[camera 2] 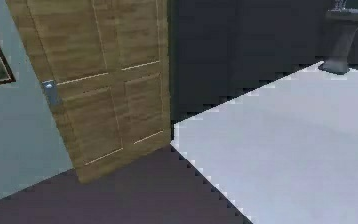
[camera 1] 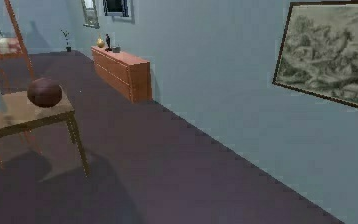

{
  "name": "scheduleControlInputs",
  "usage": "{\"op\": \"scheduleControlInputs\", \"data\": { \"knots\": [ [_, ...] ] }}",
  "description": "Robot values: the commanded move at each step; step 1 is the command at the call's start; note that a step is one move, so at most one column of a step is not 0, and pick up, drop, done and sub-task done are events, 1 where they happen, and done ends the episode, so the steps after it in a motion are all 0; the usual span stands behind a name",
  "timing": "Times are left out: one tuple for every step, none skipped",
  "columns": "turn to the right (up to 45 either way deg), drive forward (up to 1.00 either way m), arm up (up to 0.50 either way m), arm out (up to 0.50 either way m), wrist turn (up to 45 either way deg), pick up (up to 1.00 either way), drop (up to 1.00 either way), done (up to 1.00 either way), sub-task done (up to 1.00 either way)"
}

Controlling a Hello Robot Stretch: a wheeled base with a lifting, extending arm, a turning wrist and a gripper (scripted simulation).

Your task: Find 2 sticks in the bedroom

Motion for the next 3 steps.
{"op": "scheduleControlInputs", "data": {
  "knots": [
    [45.0,0.00,0.00,0.00,0.0,0.00,0.00,0.00,0.00],
    [6.0,0.00,0.00,0.00,0.0,0.00,0.00,0.00,0.00],
    [0.0,0.15,0.00,0.00,0.0,0.00,0.00,0.00,0.00]
  ]
}}
